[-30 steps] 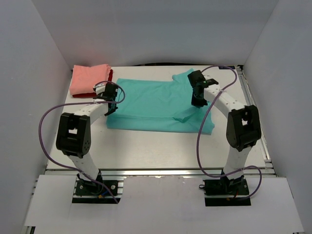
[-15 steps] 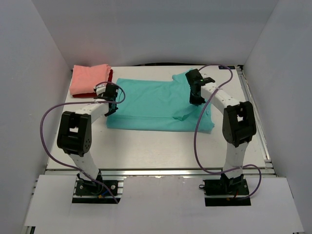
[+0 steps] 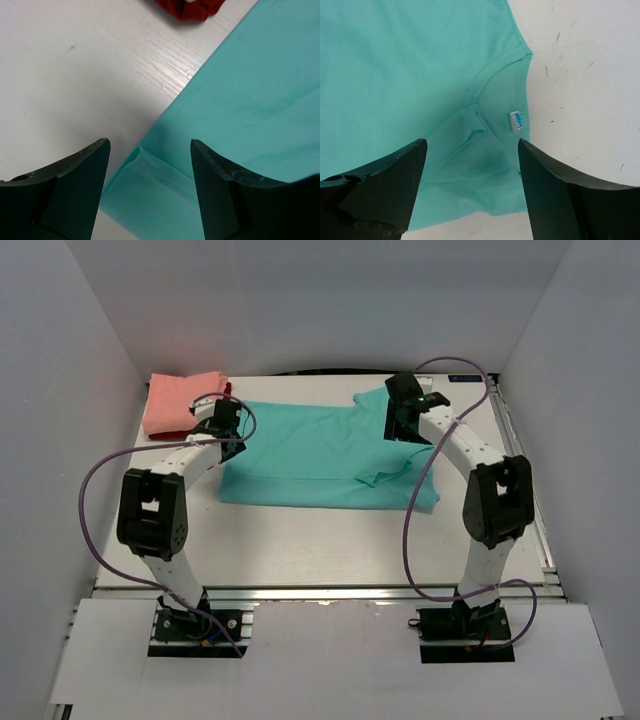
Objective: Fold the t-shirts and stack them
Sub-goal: Fold the flattened tshirt in 1/3 of the way
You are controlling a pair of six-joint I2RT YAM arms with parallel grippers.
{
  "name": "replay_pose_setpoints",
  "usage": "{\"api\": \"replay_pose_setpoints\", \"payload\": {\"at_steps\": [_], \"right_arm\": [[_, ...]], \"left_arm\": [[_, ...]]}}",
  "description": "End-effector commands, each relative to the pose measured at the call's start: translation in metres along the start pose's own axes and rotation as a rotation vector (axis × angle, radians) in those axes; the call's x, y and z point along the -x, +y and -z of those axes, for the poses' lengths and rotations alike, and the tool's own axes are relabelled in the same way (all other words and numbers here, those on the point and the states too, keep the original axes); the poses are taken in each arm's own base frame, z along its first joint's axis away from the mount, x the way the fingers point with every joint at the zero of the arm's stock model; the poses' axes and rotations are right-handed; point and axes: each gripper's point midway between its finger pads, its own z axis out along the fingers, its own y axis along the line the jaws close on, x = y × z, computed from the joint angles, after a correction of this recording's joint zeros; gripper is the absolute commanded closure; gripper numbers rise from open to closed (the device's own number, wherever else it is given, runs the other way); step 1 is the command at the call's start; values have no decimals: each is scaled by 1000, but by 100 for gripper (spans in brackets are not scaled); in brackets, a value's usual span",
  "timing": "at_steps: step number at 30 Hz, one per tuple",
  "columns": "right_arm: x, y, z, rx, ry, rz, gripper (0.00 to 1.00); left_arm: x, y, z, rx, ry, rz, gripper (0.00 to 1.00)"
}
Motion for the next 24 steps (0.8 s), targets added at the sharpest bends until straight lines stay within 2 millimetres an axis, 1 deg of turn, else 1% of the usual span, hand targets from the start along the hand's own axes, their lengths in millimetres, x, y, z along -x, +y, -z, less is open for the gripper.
{"api": "replay_pose_setpoints", "payload": {"at_steps": [1, 2, 3, 4, 5, 6, 7, 8, 9, 11, 12, 13, 15, 16, 17, 18, 21, 24], "right_arm": [[35, -16, 42, 19, -124, -79, 20], [30, -15, 44, 35, -117, -66, 22], [28, -16, 47, 47, -118, -54, 24], [26, -11, 52, 92, -117, -48, 33], [20, -10, 49, 108, -106, -36, 36], [14, -8, 49, 116, -91, -37, 39], [8, -2, 50, 158, -71, -34, 47], [-3, -1, 44, 164, -53, -32, 49], [-9, 5, 45, 201, -42, -40, 51], [-14, 9, 40, 229, -50, -52, 52], [-29, 12, 35, 250, -22, -48, 52], [-34, 12, 32, 250, -16, -47, 52], [-46, 16, 21, 261, 5, -42, 54], [-49, 16, 18, 258, 6, -38, 55], [-52, 17, 14, 260, 12, -36, 56], [-58, 19, 7, 261, 31, -28, 56], [-67, 23, -6, 263, 46, -33, 57], [-87, 24, -21, 259, 76, -31, 59]], "left_arm": [[42, 6, 29, -7, -84, 24, 23], [42, 6, 30, -11, -81, 19, 24], [36, 8, 31, -12, -66, 3, 25], [32, 10, 34, -23, -51, -4, 30], [28, 10, 34, -30, -40, -9, 34], [17, 13, 32, -33, -14, -16, 39], [12, 12, 34, -52, -2, -9, 42], [7, 12, 34, -65, 10, -7, 43], [-6, 13, 31, -73, 29, 0, 43], [-17, 11, 32, -111, 55, 18, 45], [-20, 9, 32, -130, 56, 28, 45], [-33, 11, 29, -137, 84, 24, 45], [-41, 8, 26, -157, 101, 32, 46], [-48, 8, 24, -155, 112, 28, 46], [-53, 4, 21, -171, 131, 28, 47], [-55, 1, 20, -181, 134, 35, 47], [-63, -5, 15, -198, 153, 39, 48], [-75, -5, 8, -182, 183, 21, 49]]}}
